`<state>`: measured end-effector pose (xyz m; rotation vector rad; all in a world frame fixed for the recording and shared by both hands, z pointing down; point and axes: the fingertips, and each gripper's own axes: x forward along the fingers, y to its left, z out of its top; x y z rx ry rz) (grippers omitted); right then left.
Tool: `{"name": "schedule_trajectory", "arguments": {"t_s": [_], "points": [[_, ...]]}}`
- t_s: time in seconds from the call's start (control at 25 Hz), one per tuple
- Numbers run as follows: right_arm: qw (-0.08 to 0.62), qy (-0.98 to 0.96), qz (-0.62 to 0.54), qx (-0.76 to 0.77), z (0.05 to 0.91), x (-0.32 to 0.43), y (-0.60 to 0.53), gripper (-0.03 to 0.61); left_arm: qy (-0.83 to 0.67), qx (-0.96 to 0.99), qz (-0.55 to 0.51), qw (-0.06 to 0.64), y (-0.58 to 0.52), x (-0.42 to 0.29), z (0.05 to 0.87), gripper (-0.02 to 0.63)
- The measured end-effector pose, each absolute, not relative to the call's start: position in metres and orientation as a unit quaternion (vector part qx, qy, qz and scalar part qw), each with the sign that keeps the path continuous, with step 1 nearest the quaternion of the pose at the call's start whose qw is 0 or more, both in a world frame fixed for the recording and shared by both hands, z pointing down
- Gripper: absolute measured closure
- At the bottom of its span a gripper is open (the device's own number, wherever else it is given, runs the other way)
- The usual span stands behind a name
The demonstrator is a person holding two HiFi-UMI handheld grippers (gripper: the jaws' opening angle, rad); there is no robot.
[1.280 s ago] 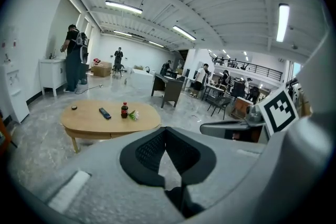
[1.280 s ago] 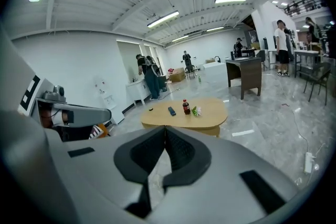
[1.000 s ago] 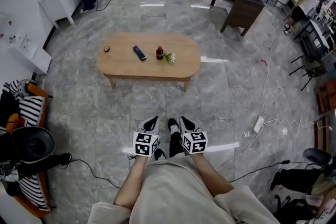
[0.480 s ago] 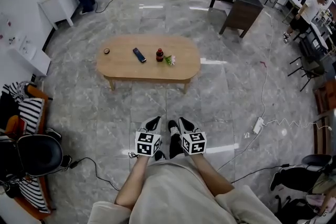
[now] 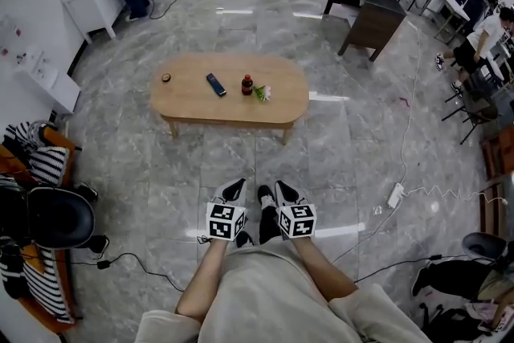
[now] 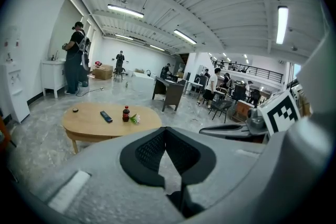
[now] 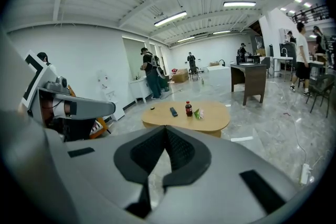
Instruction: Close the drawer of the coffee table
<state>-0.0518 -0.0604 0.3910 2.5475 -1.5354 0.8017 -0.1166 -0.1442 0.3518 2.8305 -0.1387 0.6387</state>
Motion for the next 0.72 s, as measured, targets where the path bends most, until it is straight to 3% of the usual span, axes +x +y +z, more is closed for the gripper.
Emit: {"name": "schedule_trajectory", "arguments": {"t_s": [0.72], "points": [[0.017, -0.494, 0.260, 0.829, 0.3896, -0.0459, -0.0611, 0.563, -0.043, 0.969, 0.216, 0.110, -0.1438, -0.1114, 0.3497, 0.606]]}}
